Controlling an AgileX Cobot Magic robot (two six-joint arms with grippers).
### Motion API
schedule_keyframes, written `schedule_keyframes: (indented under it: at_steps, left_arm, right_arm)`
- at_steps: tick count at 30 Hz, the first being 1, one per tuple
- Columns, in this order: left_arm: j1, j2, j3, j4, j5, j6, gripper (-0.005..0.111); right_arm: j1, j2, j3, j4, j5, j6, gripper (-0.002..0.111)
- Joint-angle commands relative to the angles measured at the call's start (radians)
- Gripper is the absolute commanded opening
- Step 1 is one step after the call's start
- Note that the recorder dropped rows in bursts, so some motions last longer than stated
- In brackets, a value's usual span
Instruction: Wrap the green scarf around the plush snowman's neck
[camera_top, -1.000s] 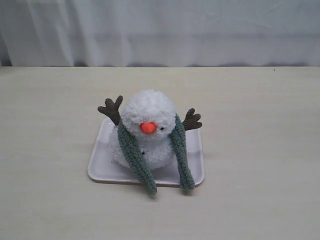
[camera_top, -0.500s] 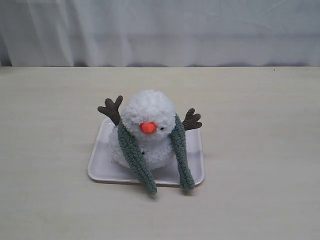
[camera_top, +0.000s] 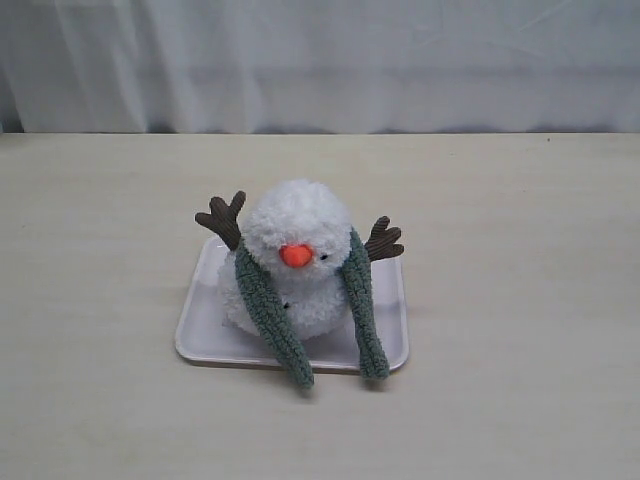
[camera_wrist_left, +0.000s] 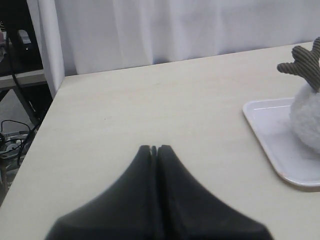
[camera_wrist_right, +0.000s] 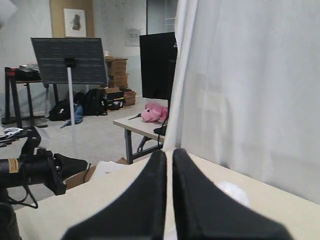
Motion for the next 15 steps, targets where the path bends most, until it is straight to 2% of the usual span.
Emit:
schedule_keyframes:
  at_steps: [1, 8, 15]
  left_arm:
    - [0.003, -0.002, 0.003, -0.003, -0.011, -0.002, 0.0]
    - [0.003, -0.002, 0.003, -0.003, -0.011, -0.002, 0.0]
    - [0.003, -0.002, 0.003, -0.003, -0.011, -0.002, 0.0]
  right_arm:
    - [-0.064, -0.003, 0.005, 0.003, 0.004, -0.005, 0.004]
    - [-0.092, -0.003, 0.005, -0.005, 0.002, -0.014, 0.004]
    - [-0.092, -0.003, 0.006, -0.056, -0.11, -0.023, 0.004]
